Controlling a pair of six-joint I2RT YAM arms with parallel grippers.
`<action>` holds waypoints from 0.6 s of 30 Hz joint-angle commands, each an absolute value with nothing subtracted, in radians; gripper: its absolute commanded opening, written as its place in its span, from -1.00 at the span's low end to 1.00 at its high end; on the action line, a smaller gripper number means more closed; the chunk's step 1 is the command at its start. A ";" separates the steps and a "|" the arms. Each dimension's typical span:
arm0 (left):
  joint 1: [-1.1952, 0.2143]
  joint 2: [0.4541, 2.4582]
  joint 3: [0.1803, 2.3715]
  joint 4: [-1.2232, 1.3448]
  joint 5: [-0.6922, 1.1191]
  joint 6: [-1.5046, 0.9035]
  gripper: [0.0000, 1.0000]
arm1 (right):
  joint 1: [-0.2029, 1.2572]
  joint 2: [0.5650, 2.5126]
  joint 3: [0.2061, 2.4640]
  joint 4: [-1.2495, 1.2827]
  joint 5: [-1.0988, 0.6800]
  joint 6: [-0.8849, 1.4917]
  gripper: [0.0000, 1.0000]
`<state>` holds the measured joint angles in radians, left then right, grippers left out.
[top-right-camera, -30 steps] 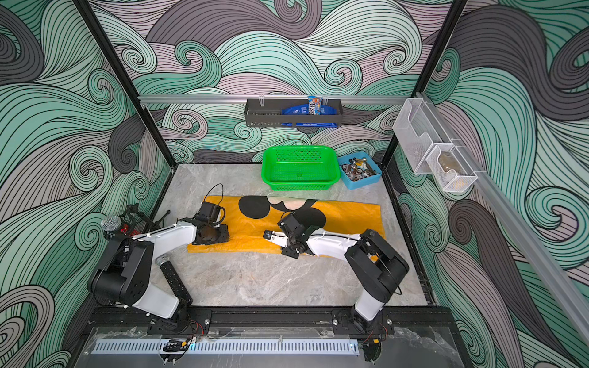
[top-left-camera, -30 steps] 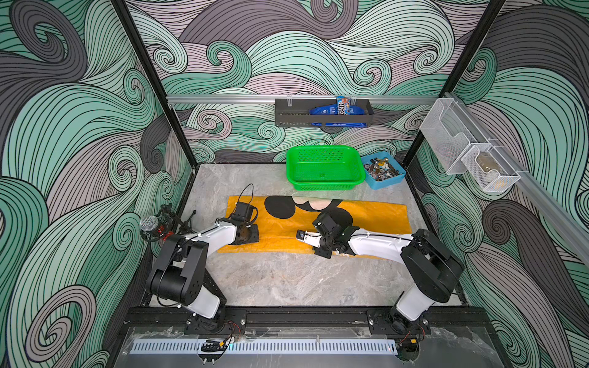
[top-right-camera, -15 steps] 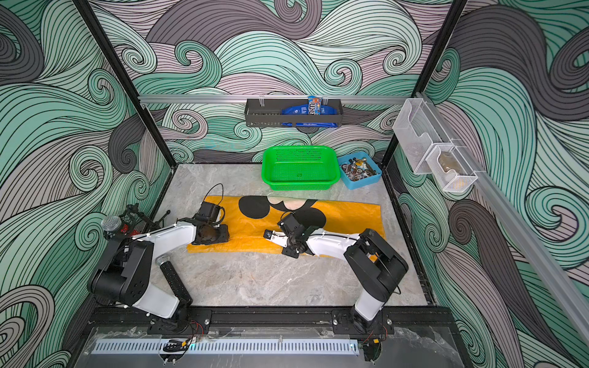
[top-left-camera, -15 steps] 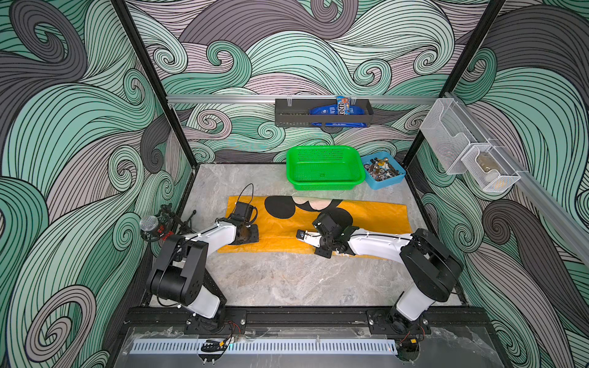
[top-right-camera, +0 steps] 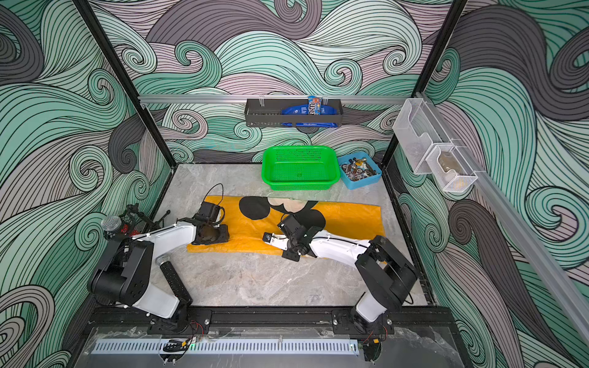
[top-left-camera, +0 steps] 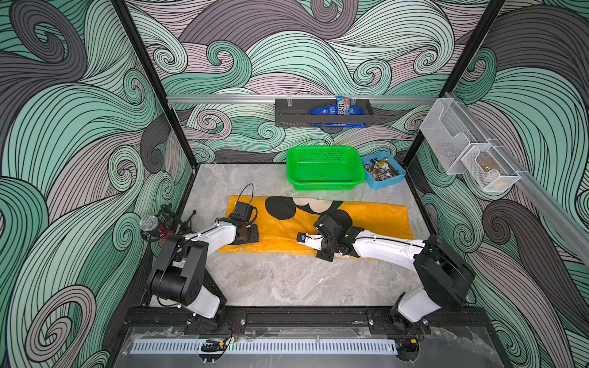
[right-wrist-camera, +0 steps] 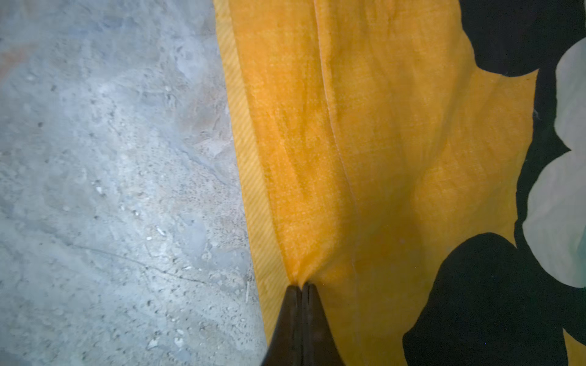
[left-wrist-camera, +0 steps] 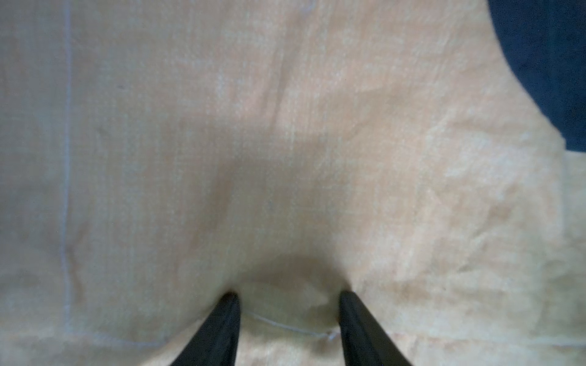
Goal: Roll up the pillowcase
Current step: Fold the pillowcase at the center of the board.
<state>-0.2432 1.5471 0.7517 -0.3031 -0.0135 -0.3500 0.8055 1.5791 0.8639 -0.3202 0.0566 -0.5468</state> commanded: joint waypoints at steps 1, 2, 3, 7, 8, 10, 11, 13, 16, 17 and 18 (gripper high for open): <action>-0.232 1.596 0.725 -0.354 0.012 -0.338 0.07 | 0.822 1.543 0.869 -0.373 0.016 -0.511 -1.00; -0.232 1.595 0.725 -0.355 0.011 -0.337 0.08 | 0.825 1.538 0.871 -0.378 0.014 -0.505 -1.00; -0.232 1.595 0.725 -0.357 0.008 -0.335 0.07 | 0.828 1.534 0.872 -0.383 0.012 -0.501 -1.00; -0.232 1.595 0.727 -0.361 0.005 -0.332 0.07 | 0.842 1.517 0.890 -0.419 0.005 -0.482 -1.00; -0.231 1.594 0.727 -0.363 0.005 -0.333 0.07 | 0.846 1.513 0.896 -0.429 0.008 -0.476 -1.00; -0.231 1.594 0.728 -0.365 0.006 -0.334 0.07 | 0.852 1.506 0.916 -0.456 0.010 -0.464 -1.00; -0.230 1.592 0.727 -0.364 0.006 -0.333 0.07 | 0.855 1.504 0.920 -0.466 0.006 -0.459 -1.00; -0.230 1.591 0.728 -0.367 0.006 -0.333 0.07 | 0.869 1.503 0.922 -0.484 -0.001 -0.445 -1.00; -0.230 1.591 0.729 -0.370 0.005 -0.334 0.07 | 0.885 1.505 0.918 -0.495 -0.004 -0.416 -1.00; -0.230 1.589 0.729 -0.371 0.005 -0.333 0.07 | 0.886 1.505 0.919 -0.498 -0.002 -0.407 -1.00; -0.230 1.588 0.730 -0.371 0.005 -0.333 0.07 | 0.888 1.504 0.924 -0.500 0.000 -0.399 -1.00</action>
<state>-0.2428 1.5471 0.7517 -0.3042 -0.0135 -0.3462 0.8764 1.5200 0.9051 -0.4583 0.0238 -0.4438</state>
